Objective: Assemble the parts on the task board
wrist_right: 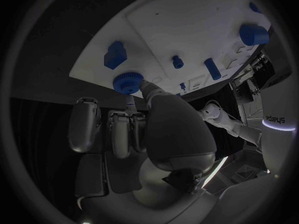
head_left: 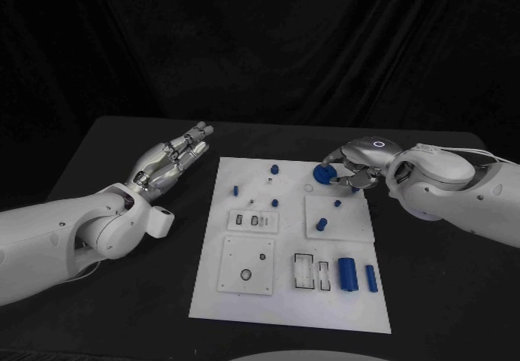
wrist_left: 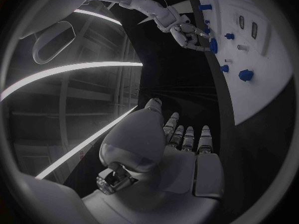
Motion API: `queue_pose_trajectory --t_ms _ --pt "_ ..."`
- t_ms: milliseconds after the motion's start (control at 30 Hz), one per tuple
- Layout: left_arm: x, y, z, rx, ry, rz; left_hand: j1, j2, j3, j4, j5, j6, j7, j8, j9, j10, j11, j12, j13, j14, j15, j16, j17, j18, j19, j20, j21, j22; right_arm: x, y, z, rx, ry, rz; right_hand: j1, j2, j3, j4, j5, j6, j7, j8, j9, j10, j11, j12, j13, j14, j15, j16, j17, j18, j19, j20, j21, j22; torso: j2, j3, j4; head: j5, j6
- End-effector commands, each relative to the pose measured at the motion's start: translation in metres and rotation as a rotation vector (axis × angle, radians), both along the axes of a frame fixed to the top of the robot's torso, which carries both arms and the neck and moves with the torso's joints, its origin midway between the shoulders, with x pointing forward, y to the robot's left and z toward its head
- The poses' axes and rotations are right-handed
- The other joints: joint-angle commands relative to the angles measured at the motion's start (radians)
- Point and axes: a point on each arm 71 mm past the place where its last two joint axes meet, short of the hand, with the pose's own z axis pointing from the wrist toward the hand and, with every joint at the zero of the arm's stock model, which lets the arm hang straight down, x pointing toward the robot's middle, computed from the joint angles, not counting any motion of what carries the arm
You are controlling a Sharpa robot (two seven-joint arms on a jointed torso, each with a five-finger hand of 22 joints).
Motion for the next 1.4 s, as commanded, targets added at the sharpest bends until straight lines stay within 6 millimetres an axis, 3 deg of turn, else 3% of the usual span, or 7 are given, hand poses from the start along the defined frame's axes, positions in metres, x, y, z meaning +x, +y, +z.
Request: queue_pose_trajectory --t_ms 33,267,533,900,1200,1333,1400 --pt "0.000 -0.001 0.002 -0.010 -0.009 -0.019 0.009 -0.002 0.005 0.001 0.006 -0.003 0.000 0.004 0.000 -0.001 0.009 -0.003 0.000 0.000 0.006 -0.004 -0.001 0.018 -0.001 0.007 -0.003 -0.001 -0.002 -0.001 0.002 0.035 -0.041 -0.009 0.018 0.002 0.003 -0.015 0.019 -0.002 -0.005 0.013 0.023 0.105 -0.008 0.002 0.263 0.104 -0.008 0.003 0.263 -0.017 0.002 -0.008 0.007 0.145 -0.001 0.0000 -0.0007 0.000 -0.001" --pt "0.000 -0.001 0.002 -0.008 -0.006 -0.019 0.009 -0.002 0.006 0.001 0.006 -0.004 0.000 0.004 -0.001 -0.001 0.010 -0.003 0.000 0.000 0.009 -0.004 -0.001 0.018 -0.001 0.010 -0.003 -0.001 -0.002 -0.004 0.003 0.047 -0.055 -0.019 0.011 0.005 -0.001 -0.019 -0.004 0.002 -0.005 0.038 0.069 0.105 -0.010 0.002 0.263 0.102 -0.011 -0.006 0.256 -0.018 0.005 -0.012 0.010 0.151 -0.001 0.0001 -0.0010 -0.001 0.005" --pt "0.001 -0.001 0.001 -0.008 -0.003 -0.022 0.010 -0.002 0.007 0.001 0.006 -0.004 0.000 0.004 0.000 -0.001 0.010 -0.003 0.000 0.000 0.011 -0.004 -0.001 0.018 -0.001 0.012 -0.003 -0.001 0.002 -0.004 0.001 0.023 -0.033 -0.043 -0.029 0.007 -0.019 0.006 -0.069 -0.013 0.009 0.045 0.105 0.105 0.000 0.002 0.263 0.103 -0.005 -0.002 0.260 -0.018 0.008 -0.008 0.010 0.157 0.001 0.0002 0.0011 -0.003 0.007" --pt "0.001 -0.001 0.001 -0.006 0.001 -0.024 0.011 -0.001 0.007 0.001 0.007 -0.005 0.000 0.004 -0.001 -0.001 0.011 -0.003 0.000 0.000 0.012 -0.004 -0.001 0.018 -0.001 0.012 -0.003 -0.001 0.009 -0.002 -0.005 -0.029 0.020 -0.069 -0.058 -0.002 -0.039 0.034 -0.147 -0.037 0.015 0.026 0.101 0.105 0.006 0.002 0.263 0.102 0.000 -0.008 0.255 -0.017 0.008 -0.002 0.003 0.159 0.001 -0.0007 0.0000 0.002 -0.003" --pt "0.002 -0.001 0.000 -0.007 0.003 -0.027 0.011 -0.001 0.008 0.001 0.008 -0.005 0.001 0.005 -0.001 -0.001 0.012 -0.003 0.000 0.000 0.013 -0.004 -0.001 0.019 -0.001 0.014 -0.003 -0.001 0.013 -0.001 -0.007 -0.048 0.036 -0.077 -0.059 -0.002 -0.040 0.036 -0.151 -0.036 0.016 0.025 0.099 0.105 0.007 0.002 0.263 0.101 0.000 -0.011 0.252 -0.016 0.007 -0.002 -0.001 0.158 0.000 -0.0005 0.0000 -0.002 -0.005" --pt "0.002 -0.001 0.000 -0.007 0.003 -0.028 0.012 -0.001 0.008 0.001 0.008 -0.006 0.001 0.005 -0.001 -0.001 0.012 -0.003 0.000 0.000 0.013 -0.004 -0.001 0.019 -0.001 0.015 -0.003 -0.001 0.014 0.000 -0.008 -0.054 0.041 -0.074 -0.050 0.010 -0.032 0.034 -0.097 -0.002 0.022 0.033 0.094 0.105 0.011 0.002 0.263 0.101 0.003 -0.013 0.250 -0.016 0.006 0.000 -0.005 0.160 0.000 -0.0005 0.0006 0.000 -0.007" --pt "0.002 -0.001 0.000 -0.007 0.003 -0.028 0.012 -0.001 0.008 0.001 0.008 -0.006 0.001 0.005 -0.001 -0.001 0.012 -0.003 0.000 0.000 0.013 -0.004 -0.001 0.019 -0.001 0.015 -0.003 -0.001 0.015 0.000 -0.008 -0.055 0.042 -0.071 -0.044 0.016 -0.026 0.030 -0.066 0.035 0.016 0.044 0.093 0.105 0.008 0.002 0.263 0.101 0.001 -0.013 0.250 -0.016 0.007 0.000 -0.007 0.162 0.000 -0.0003 0.0002 0.000 -0.006"
